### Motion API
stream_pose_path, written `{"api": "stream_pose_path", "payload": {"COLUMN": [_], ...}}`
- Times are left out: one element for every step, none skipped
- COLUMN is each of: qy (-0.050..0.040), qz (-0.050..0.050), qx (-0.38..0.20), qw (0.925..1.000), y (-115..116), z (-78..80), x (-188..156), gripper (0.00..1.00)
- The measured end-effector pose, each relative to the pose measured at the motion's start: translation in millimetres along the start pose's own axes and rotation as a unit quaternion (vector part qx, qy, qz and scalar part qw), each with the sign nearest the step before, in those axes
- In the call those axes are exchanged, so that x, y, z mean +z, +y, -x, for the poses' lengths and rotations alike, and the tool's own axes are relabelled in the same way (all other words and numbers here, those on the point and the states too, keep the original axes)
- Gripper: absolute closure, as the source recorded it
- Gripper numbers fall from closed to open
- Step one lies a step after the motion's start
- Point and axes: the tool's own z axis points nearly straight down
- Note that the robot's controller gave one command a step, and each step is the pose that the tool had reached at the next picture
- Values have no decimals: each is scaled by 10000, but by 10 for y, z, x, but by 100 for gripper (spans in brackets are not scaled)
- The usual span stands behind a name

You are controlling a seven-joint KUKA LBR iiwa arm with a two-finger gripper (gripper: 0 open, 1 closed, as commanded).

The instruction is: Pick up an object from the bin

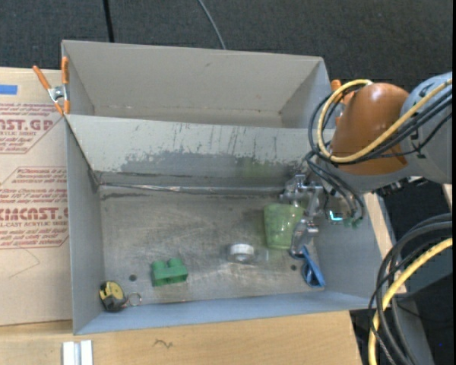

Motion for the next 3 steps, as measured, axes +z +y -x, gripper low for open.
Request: {"api": "stream_pose_path", "payload": {"qy": [-68,-3,-44], "qz": [-14,-8,-12], "qx": [-563,-574,-3181], "qw": [9984,9984,9481], "y": [-51,-50,166], "z": [133,115,-375], "x": [469,478,-184], "gripper": [0,100,100]}}
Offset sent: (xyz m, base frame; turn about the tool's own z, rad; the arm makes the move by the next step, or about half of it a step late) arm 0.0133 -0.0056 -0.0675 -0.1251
